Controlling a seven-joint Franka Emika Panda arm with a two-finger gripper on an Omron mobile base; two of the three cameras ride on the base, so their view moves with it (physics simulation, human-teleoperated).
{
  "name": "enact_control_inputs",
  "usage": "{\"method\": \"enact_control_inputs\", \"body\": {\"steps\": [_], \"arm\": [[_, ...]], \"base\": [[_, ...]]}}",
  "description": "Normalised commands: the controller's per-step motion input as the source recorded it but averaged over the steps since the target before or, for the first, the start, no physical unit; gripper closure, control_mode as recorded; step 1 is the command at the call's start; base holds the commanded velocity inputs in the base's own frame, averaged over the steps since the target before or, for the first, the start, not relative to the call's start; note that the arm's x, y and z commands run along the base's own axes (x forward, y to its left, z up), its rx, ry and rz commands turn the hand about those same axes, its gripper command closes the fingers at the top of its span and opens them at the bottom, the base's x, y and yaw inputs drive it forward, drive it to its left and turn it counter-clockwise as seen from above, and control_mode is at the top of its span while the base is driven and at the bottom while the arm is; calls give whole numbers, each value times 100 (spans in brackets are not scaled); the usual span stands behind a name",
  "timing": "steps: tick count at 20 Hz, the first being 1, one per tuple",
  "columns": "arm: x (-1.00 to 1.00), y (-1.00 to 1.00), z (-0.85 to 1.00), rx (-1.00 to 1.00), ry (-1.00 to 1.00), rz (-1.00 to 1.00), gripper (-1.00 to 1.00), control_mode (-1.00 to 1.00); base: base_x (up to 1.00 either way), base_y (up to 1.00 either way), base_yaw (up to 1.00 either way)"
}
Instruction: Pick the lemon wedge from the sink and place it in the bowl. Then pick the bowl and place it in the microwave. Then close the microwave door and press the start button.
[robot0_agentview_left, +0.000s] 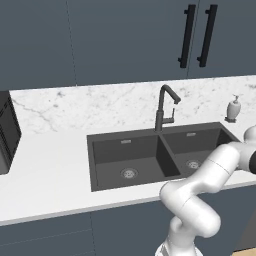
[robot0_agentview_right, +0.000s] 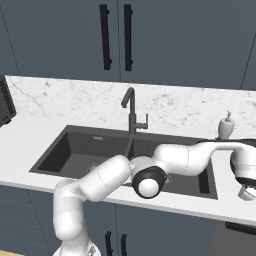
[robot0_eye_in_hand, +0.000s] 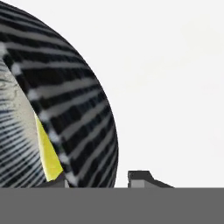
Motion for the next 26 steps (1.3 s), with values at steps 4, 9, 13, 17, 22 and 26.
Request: {"method": "enact_control_inputs", "body": {"steps": [4,9,13,17,22,26], "arm": [[-23,0,-1,4,0,0,100,-100],[-85,24,0,0,-4,4,100,-100],[-94,74,6,-1,0,7,100,-100],[-63,82,21,-3,-2,7,100,-100],[-28,77,52,-5,0,7,100,-100],[-10,72,53,-7,0,5,100,-100]], "base": [[0,0,0],[0,0,0],[0,0,0],[0,0,0],[0,0,0],[0,0,0]]}}
